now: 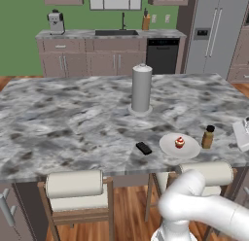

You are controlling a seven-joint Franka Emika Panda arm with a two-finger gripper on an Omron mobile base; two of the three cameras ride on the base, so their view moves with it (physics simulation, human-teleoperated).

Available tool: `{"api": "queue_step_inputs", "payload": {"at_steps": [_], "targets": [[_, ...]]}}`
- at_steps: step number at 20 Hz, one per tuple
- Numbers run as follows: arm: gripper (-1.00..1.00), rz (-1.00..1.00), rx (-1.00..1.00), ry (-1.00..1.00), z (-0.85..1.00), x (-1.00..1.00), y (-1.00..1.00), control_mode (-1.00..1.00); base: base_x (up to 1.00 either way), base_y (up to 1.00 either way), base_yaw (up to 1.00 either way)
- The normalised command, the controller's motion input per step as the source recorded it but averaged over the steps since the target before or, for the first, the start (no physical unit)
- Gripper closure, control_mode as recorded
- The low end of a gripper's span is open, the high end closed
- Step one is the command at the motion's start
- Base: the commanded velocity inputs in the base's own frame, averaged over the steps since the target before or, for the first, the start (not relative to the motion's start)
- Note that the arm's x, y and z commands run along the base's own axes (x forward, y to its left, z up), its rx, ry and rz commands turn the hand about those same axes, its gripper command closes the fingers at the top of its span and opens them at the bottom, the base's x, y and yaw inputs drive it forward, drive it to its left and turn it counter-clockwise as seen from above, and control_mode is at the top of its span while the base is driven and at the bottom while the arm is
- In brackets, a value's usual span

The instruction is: Take the cinnamon bottle from the cabinet and place it on the dining table, next to the plate with the cupcake. Then take the chocolate from the dining counter and place it on the cupcake plate.

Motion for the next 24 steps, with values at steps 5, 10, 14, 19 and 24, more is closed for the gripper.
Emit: {"api": "queue_step_inputs", "payload": {"at_steps": [5,10,14,19,24], "targets": [[-1.00,-0.19,-0.20,0.00,0.45,-0.39,0.35,-1.00,0.00,0.00,0.00],[-1.00,-0.10,-0.17,0.02,0.36,-0.20,0.42,-1.00,0.00,0.00,0.00],[-1.00,-0.04,-0.01,0.01,0.28,-0.07,0.47,-1.00,0.00,0.00,0.00],[-1.00,-0.16,0.00,0.10,0.21,-0.06,0.49,-1.00,0.00,0.00,0.00],[-1.00,-0.03,0.00,0.11,0.22,0.00,0.53,-1.00,0.00,0.00,0.00]]}}
